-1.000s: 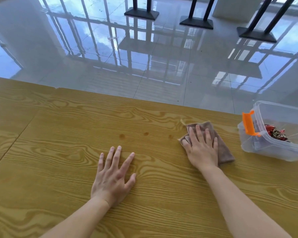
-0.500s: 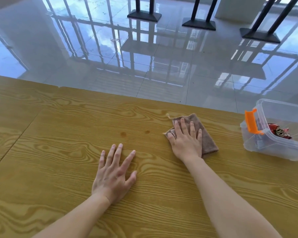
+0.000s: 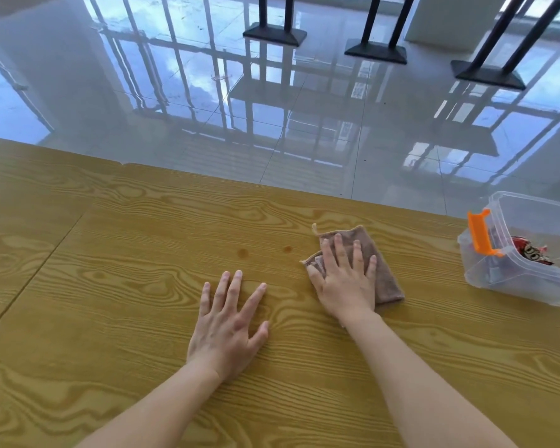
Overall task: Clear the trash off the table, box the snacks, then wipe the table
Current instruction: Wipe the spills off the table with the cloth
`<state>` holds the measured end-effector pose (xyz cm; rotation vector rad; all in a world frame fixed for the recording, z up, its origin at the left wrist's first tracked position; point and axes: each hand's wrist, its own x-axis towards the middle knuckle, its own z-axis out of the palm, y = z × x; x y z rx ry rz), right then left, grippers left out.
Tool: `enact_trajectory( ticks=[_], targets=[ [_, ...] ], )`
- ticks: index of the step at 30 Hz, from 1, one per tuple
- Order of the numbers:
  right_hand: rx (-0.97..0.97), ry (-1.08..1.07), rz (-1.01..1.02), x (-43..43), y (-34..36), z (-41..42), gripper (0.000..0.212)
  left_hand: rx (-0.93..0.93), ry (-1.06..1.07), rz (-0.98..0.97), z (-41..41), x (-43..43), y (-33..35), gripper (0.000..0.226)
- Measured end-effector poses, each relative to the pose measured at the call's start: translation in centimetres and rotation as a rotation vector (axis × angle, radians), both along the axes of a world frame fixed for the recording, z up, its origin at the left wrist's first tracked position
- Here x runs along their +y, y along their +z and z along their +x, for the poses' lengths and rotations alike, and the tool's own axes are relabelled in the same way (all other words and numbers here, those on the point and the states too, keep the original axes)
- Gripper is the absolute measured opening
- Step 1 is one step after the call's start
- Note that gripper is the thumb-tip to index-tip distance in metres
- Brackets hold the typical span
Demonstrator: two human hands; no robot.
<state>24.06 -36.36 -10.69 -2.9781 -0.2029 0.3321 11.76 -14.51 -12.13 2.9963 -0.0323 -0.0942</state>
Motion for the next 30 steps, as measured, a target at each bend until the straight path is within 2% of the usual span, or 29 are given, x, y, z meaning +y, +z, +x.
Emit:
enact_trajectory(
  ticks=[3, 5, 6, 8, 10, 12, 15, 19, 22, 27, 28, 30],
  targets=[
    [-0.084, 0.327, 0.046, 0.1, -0.7, -7.0, 0.063, -0.022, -0.005, -0.055, -0.1, 1.0, 0.2, 0.068],
    [-0.082, 0.45, 0.052, -2.0, -0.4, -7.3, 0.058, -0.038, 0.06, -0.063, 0.2, 3.2, 0.3, 0.067],
    [-0.071, 0.442, 0.035, -2.8, -0.3, -5.8, 0.056, -0.023, 0.123, -0.041, 0.2, 4.6, 0.3, 0.069],
    [-0.038, 0.262, 0.001, -2.6, 0.1, -2.0, 0.056, 0.046, 0.216, 0.027, 0.2, 7.3, 0.1, 0.07],
    [-0.002, 0.067, -0.023, -0.1, 0.3, 2.0, 0.061, 0.046, 0.225, 0.058, 0.4, 8.4, -0.3, 0.069],
    [0.029, -0.007, -0.001, 3.1, 0.3, 4.2, 0.066, 0.034, 0.213, 0.064, 0.6, 8.2, -0.4, 0.07],
    [0.01, 0.186, 0.024, 5.5, 0.3, 2.4, 0.068, 0.037, 0.218, 0.062, 0.4, 8.1, -0.4, 0.07],
    [-0.096, 0.433, 0.036, 2.3, -0.5, -6.9, 0.063, 0.021, 0.224, 0.049, 0.3, 8.1, -0.2, 0.071],
    [-0.106, 0.394, -0.008, -0.9, -0.4, -6.0, 0.061, 0.02, 0.218, 0.058, 0.4, 8.1, -0.5, 0.071],
    [0.017, -0.07, -0.006, 4.5, 0.5, 3.2, 0.068, -0.01, 0.218, 0.053, 0.4, 8.1, -0.5, 0.071],
    [0.028, -0.056, 0.004, 6.1, 0.6, 3.3, 0.069, -0.013, 0.219, 0.048, 0.4, 8.0, -0.5, 0.071],
    [0.009, 0.138, 0.033, 8.2, 0.3, 1.3, 0.069, -0.017, 0.226, 0.037, 0.3, 8.1, -0.4, 0.074]
  ],
)
